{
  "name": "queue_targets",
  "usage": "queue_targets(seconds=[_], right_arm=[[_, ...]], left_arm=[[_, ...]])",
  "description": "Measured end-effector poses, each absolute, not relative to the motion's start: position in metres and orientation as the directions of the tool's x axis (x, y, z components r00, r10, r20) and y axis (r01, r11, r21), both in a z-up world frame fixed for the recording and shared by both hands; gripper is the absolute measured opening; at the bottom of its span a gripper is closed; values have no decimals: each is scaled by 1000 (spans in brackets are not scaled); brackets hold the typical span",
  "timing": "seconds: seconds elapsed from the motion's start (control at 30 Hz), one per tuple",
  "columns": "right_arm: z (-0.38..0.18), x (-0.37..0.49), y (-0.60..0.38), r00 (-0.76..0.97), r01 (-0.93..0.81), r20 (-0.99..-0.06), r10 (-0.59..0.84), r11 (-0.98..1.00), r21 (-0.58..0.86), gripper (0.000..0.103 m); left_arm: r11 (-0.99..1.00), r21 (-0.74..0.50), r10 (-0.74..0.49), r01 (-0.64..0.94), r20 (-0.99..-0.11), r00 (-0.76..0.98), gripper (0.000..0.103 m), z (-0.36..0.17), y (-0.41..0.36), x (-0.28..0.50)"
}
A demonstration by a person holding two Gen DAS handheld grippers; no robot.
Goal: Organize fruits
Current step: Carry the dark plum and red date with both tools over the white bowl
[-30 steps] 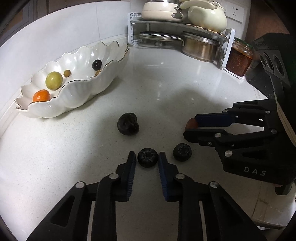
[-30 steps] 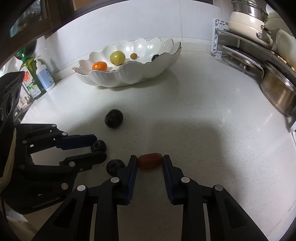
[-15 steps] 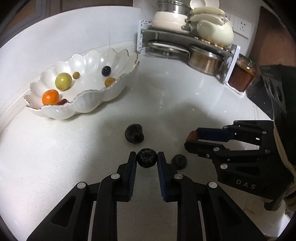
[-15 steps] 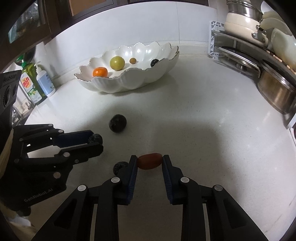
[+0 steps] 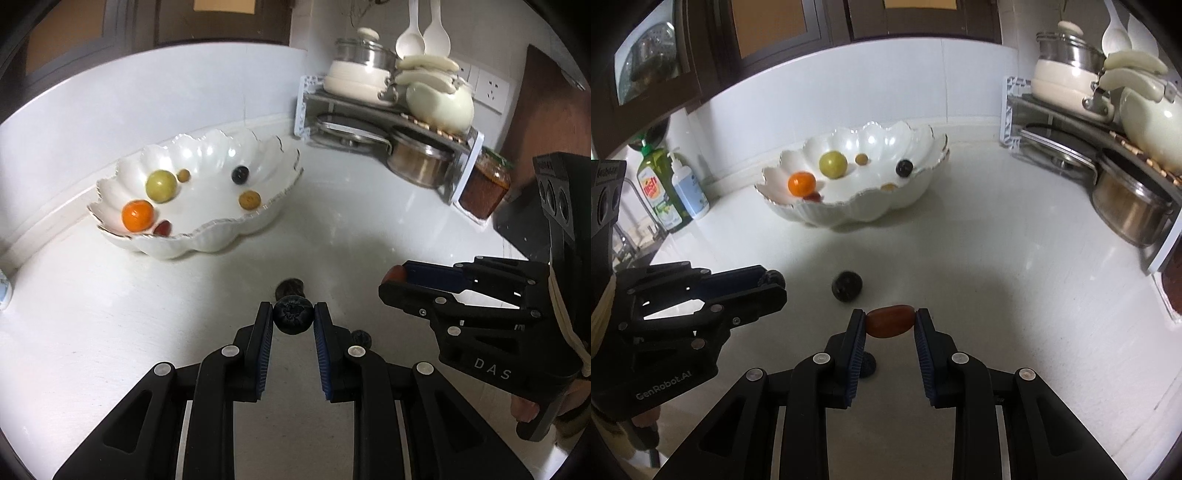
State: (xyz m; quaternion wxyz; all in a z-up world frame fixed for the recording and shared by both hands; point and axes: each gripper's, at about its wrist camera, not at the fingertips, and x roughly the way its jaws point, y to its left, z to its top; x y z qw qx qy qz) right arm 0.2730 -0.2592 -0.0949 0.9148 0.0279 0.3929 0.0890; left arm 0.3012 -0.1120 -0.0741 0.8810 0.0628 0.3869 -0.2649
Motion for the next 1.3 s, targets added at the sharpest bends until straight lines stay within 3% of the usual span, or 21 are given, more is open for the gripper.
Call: queue_targets(seconds=[0.83, 1.3], right_arm=[[-22, 287, -230, 820, -133, -544, 177, 984, 121, 29], [-2, 336, -230, 821, -134, -536, 196, 979, 153, 29]], left_arm=[[911, -60, -372, 408, -548, 749, 23, 2, -68, 316], [912, -61, -374, 406, -530, 761, 23, 23, -65, 361]])
